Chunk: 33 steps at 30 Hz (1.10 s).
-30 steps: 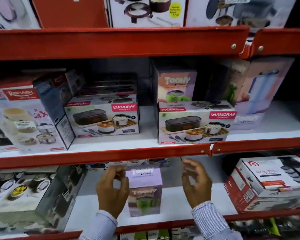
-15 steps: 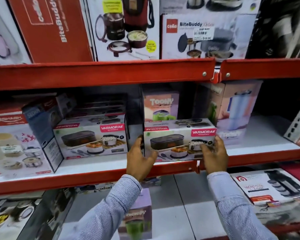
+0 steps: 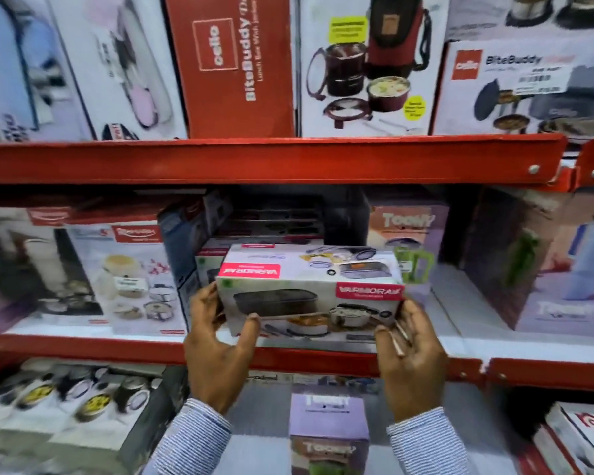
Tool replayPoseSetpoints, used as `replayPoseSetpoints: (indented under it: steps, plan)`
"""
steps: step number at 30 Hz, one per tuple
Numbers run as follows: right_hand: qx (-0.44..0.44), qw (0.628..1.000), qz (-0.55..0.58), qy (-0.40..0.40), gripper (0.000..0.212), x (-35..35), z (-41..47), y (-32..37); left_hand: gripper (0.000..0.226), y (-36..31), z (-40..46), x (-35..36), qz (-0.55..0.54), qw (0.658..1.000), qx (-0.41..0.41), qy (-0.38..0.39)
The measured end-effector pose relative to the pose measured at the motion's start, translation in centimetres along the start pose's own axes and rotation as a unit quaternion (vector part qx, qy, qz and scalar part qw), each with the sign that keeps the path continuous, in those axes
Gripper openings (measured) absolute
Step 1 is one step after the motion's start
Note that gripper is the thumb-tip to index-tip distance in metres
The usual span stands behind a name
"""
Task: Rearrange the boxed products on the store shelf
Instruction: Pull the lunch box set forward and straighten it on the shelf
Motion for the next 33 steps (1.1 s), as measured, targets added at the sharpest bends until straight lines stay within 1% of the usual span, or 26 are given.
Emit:
replayPoseSetpoints:
  steps: [3, 5, 10, 15, 17, 21, 24, 27, 29, 31, 33]
  plan:
    - [0.02, 0.999, 0.013, 0.048, 0.054, 4.2, -0.8, -0.5, 0.063, 1.9, 1.6, -3.0, 0.021, 0.999, -0.022, -0.019]
    - [0.028, 0.997, 0.023, 0.075, 0.056, 6.4, -1.2, -0.9, 0.067, 3.3, 2.6, -4.1, 0.038, 0.999, -0.031, -0.022]
    - [0.054, 0.992, 0.01, 0.112, 0.056, 8.8, -1.6, -2.2, 0.067, 5.3, 3.4, -5.0, 0.061, 0.997, -0.035, -0.015]
    - [0.043, 0.991, 0.004, 0.126, 0.054, 9.3, -1.9, -2.8, 0.061, 6.6, 3.5, -5.2, 0.085, 0.996, -0.029, -0.011]
    - [0.04, 0.991, 0.004, 0.125, 0.054, 9.3, -1.8, -3.0, 0.061, 6.6, 3.6, -5.2, 0.096, 0.995, -0.018, -0.013]
    - [0.033, 0.99, 0.006, 0.135, 0.051, 9.1, -1.6, -3.1, 0.063, 7.0, 3.8, -5.1, 0.104, 0.994, -0.024, -0.009]
    - [0.026, 0.989, 0.003, 0.143, 0.054, 9.0, -1.3, -2.9, 0.065, 7.2, 3.7, -5.0, 0.101, 0.995, -0.02, -0.003]
    - [0.016, 0.987, -0.005, 0.16, 0.054, 8.8, -0.9, -3.0, 0.066, 7.6, 3.7, -4.9, 0.102, 0.995, -0.018, 0.001]
    - [0.005, 0.985, -0.013, 0.172, 0.054, 8.5, -0.7, -3.2, 0.066, 7.9, 3.3, -5.0, 0.092, 0.996, -0.022, -0.01]
    - [-0.011, 0.986, -0.017, 0.163, 0.053, 7.2, -0.7, -3.6, 0.061, 8.0, 2.3, -5.7, 0.086, 0.995, -0.009, -0.04]
    - [-0.026, 0.991, -0.006, 0.128, 0.047, 4.9, -0.8, -4.2, 0.045, 8.1, -0.1, -6.0, 0.076, 0.995, 0.019, -0.06]
Point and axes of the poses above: each hand's wrist, its own z-axis towards the middle knuckle, its own x-axis out of the palm, y = z × x, the point moved 9 cm from there along z, towards the middle knuckle, and after that the axes turned 2 degrees about z, right-handed, at the moved point
